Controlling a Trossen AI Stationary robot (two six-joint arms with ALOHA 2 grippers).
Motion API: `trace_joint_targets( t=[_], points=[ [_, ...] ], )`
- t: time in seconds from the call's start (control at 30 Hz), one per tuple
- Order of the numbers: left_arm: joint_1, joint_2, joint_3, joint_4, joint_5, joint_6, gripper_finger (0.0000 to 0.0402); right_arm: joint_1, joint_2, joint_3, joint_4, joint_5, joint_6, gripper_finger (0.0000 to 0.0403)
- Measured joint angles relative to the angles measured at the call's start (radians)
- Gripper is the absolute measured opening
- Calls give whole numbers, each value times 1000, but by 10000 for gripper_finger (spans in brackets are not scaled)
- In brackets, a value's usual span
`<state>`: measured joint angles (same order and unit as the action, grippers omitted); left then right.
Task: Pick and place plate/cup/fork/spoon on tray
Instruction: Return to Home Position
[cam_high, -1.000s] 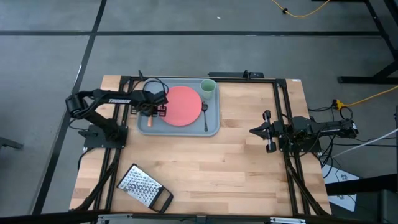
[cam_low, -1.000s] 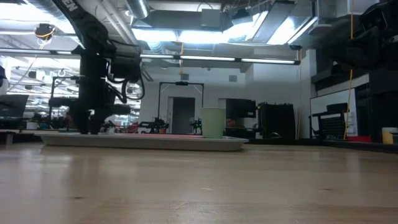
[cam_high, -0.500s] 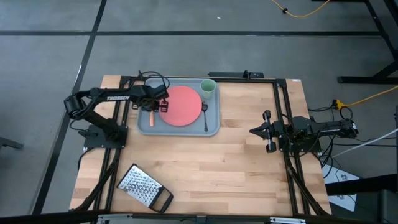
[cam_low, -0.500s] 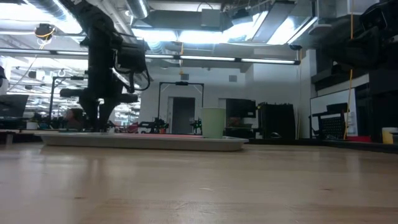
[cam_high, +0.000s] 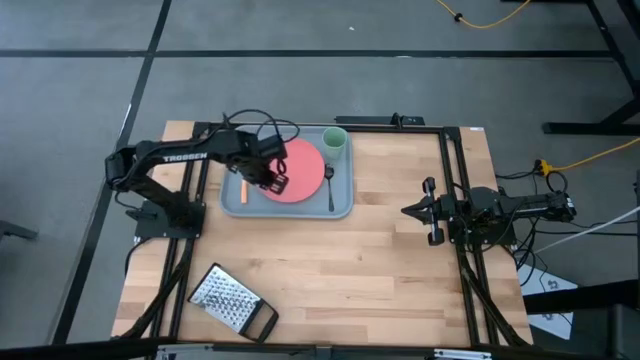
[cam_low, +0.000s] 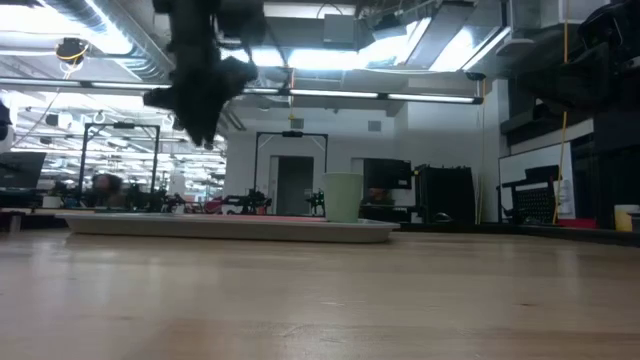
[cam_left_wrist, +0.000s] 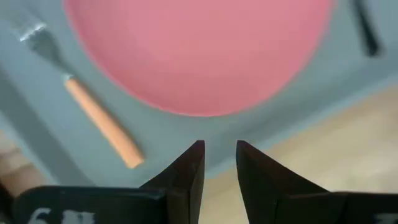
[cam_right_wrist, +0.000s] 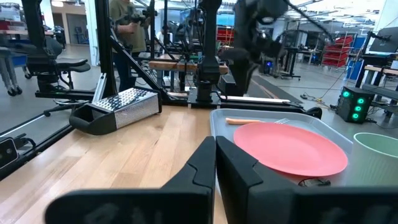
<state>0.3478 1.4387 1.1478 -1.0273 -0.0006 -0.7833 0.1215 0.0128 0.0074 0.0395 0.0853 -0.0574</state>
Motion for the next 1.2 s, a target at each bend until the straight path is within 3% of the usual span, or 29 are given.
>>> trace_joint_targets(
  t=[0.1,0.17,0.23,0.4,0.53,0.77,0.93,1.2],
  points=[
    [-74,0,39,3,-8,-1,85,0,0,0,0,0,0,17],
    [-128,0,43,-16,22,122,85,0,0,0,0,0,0,17],
    [-180,-5,39,-40,20,135,85,0,0,0,0,0,0,17],
    [-334,-95,-26,61,-143,122,85,0,0,0,0,0,0,17],
    [-463,-213,-124,236,-186,161,85,0,0,0,0,0,0,17],
    [-613,-481,-387,428,-380,217,85,0,0,0,0,0,0,17],
    [-644,-668,-546,541,-452,256,86,0,0,0,0,0,0,17],
    [-650,-891,-792,879,-452,430,86,0,0,0,0,0,0,17]
  ],
)
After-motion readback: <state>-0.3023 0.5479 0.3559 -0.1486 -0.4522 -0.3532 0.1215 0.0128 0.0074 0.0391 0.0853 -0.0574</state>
